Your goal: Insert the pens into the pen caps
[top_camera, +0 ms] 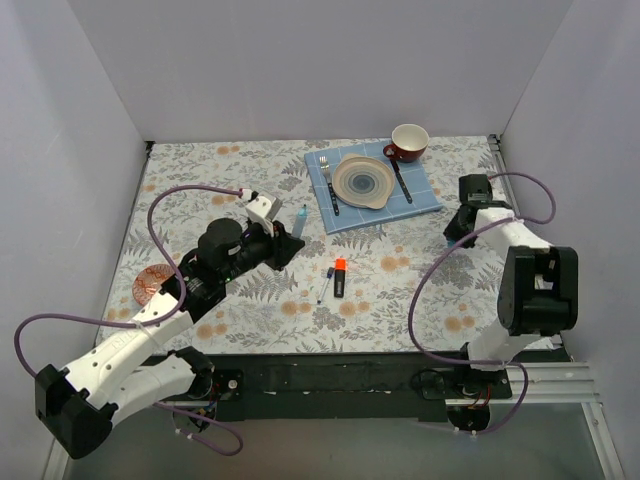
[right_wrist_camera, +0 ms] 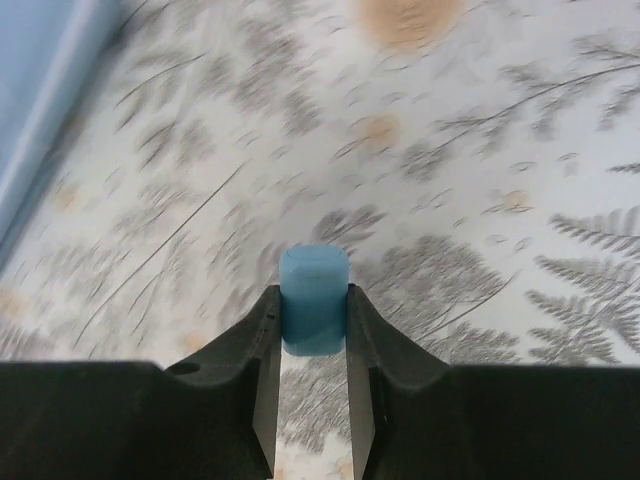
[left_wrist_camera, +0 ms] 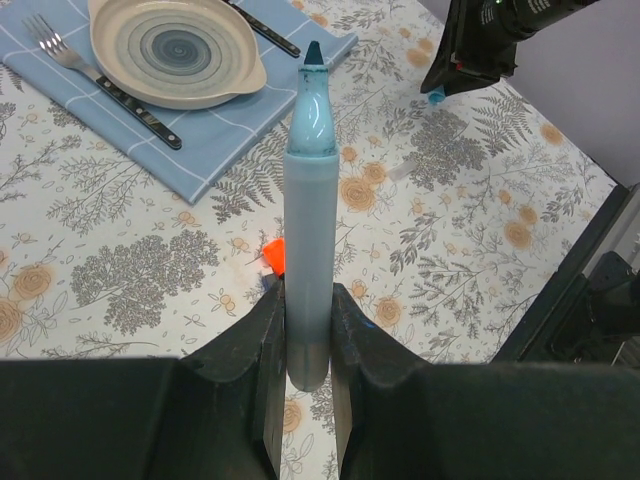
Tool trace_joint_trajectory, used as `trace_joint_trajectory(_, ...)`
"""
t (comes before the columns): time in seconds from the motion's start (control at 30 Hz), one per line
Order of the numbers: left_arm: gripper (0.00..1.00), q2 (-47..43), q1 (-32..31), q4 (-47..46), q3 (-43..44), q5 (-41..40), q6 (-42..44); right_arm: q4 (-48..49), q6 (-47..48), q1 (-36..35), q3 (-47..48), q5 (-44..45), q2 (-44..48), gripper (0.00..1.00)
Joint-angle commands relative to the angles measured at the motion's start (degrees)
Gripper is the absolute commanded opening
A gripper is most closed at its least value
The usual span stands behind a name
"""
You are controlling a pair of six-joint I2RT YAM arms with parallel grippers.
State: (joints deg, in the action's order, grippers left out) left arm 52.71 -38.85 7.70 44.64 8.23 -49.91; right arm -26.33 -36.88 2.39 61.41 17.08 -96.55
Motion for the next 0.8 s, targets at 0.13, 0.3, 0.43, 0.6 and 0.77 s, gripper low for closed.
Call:
trace_joint_trajectory(0.13,0.0,-1.47,-0.26,-1.64,-0.78,1.87,-0.62,16.79,14.47,-16.19,-14.98,-16.62,23.22,0.01)
trace_joint_trajectory(0.3,0.0,0.11,-0.44,-5.41,-2.01,8.28,-4.39,25.7,10.61,-19.26,-20.09,-29.81,33.08,0.01)
trace_joint_trajectory(0.43,0.0,2.57,-1.31,-9.35,-2.28,14.61,-9.49,31.42,7.8,-21.99,-19.84,-33.16,39.67,0.01)
trace_joint_trajectory(0.6,0.0,5.12,-6.23,-17.96,-4.82,14.28,-15.29,38.34,1.75,-25.15,-20.27,-35.53,42.76,0.01)
trace_joint_trajectory(0.77,0.0,9.94,-12.03,-24.05,-4.57,11.37,-19.08,41.97,-1.08,-28.66,-19.93,-32.12,45.14,0.01)
